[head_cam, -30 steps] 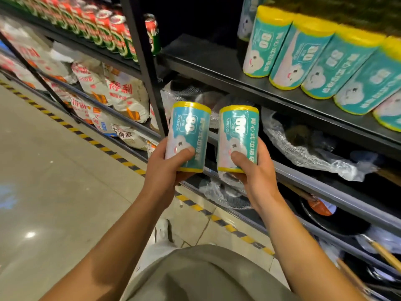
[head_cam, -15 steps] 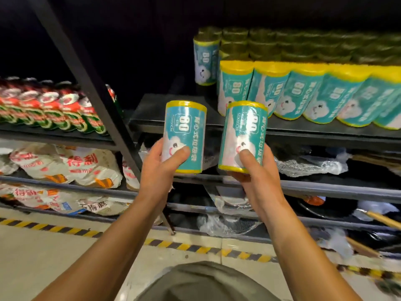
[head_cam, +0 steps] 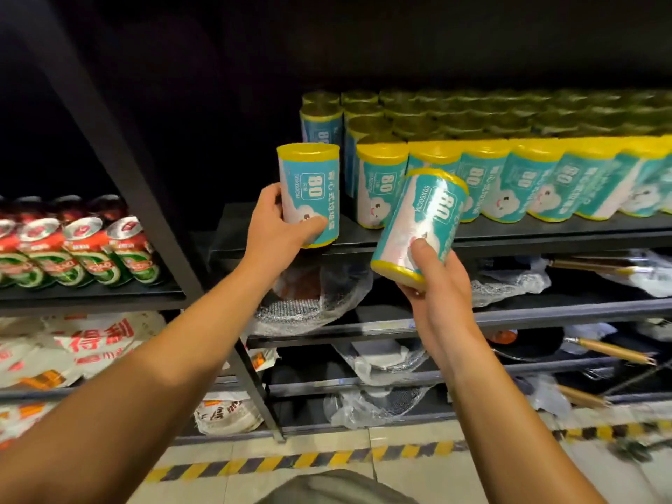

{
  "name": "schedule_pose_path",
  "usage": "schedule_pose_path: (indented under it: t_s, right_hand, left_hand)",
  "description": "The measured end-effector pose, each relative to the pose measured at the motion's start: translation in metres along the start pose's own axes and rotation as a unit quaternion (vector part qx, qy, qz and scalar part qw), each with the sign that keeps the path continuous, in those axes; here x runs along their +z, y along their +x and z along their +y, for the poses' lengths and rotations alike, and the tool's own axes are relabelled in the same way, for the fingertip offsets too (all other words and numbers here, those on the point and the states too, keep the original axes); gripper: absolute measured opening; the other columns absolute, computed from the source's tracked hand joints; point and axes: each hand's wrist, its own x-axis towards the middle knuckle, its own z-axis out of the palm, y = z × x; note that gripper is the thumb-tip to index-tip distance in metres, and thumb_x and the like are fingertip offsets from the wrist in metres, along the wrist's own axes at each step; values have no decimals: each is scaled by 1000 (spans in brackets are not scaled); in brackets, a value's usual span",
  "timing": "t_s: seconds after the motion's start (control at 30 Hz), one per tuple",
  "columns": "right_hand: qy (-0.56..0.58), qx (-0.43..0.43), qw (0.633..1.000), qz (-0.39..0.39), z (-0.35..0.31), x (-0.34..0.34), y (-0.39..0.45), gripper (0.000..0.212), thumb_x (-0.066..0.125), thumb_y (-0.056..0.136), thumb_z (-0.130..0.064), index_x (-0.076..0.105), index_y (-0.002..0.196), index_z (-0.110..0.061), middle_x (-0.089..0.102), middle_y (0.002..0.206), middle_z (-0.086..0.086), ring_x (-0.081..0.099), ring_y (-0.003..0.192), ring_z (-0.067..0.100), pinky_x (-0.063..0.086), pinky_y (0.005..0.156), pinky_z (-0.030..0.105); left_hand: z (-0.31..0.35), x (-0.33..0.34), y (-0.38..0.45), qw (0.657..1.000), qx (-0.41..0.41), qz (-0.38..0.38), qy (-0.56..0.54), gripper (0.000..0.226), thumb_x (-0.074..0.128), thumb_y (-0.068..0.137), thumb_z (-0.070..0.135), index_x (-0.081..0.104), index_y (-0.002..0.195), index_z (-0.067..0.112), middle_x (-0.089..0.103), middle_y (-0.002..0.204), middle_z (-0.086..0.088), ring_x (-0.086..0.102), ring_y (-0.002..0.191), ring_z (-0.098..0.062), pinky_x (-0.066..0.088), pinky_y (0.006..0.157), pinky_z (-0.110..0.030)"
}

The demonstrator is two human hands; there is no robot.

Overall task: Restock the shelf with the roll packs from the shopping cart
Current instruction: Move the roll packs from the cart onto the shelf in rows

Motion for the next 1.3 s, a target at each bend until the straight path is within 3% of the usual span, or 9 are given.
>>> schedule_pose_path:
  t_s: [0.13,0.3,0.47,0.63,0.77,0.97,1.07,1.3]
  right_hand:
    - [-69,-34,997,8,5,5,2,66,81,64,-38,58,124,-22,72,118,-1,69,109,16,54,96,39]
    - [-145,-74,987,-9,9,7,0,53,81,75,-19,56,122,-25,72,111,-9,70,100,9,54,81,26]
    - [-169,-106,980,0,9,5,-1,56,83,75,-9,54,120,-24,70,109,-8,69,98,7,54,78,21]
    - [-166,-110,980,14,10,3,5,60,83,74,-11,52,125,-20,69,112,-7,69,100,7,55,79,22]
    - [-171,-103,980,14,15,4,10,60,82,78,0,51,126,-16,69,112,-6,69,97,5,55,78,21]
    - [-176,-105,979,18,20,8,16,68,81,67,-16,50,127,-17,69,114,-5,69,99,7,55,80,22]
    - [-178,-100,979,15,21,10,18,68,80,66,-16,50,127,-16,69,113,-5,69,98,6,55,79,22]
    - [-187,-99,977,6,21,16,23,66,82,76,-1,49,129,-20,67,117,-6,68,101,4,55,79,21]
  left_hand:
    - [-11,7,18,997,19,-22,74,75,84,74,18,41,135,15,62,128,-3,63,111,-15,54,91,-32]
    - [-13,6,22,989,39,-54,133,82,84,76,24,34,141,16,57,135,-1,58,114,-12,45,87,-25]
    - [1,-5,28,979,131,5,156,103,88,72,30,25,153,21,41,148,-3,46,133,-19,46,104,-39]
    - [8,0,37,955,184,18,230,85,83,78,26,37,149,20,49,137,-6,49,124,-20,41,99,-28]
    - [6,9,56,964,163,21,209,78,80,81,23,36,146,19,55,136,-4,52,125,-18,46,101,-34]
    - [4,23,93,964,124,22,232,76,78,82,31,38,142,10,61,123,-13,59,116,-29,52,95,-45]
    - [5,29,106,960,99,27,261,73,75,85,34,39,142,5,62,121,-17,59,114,-33,52,91,-43]
    - [5,36,111,963,74,14,260,67,70,91,29,41,143,-3,64,123,-23,62,112,-37,52,94,-47]
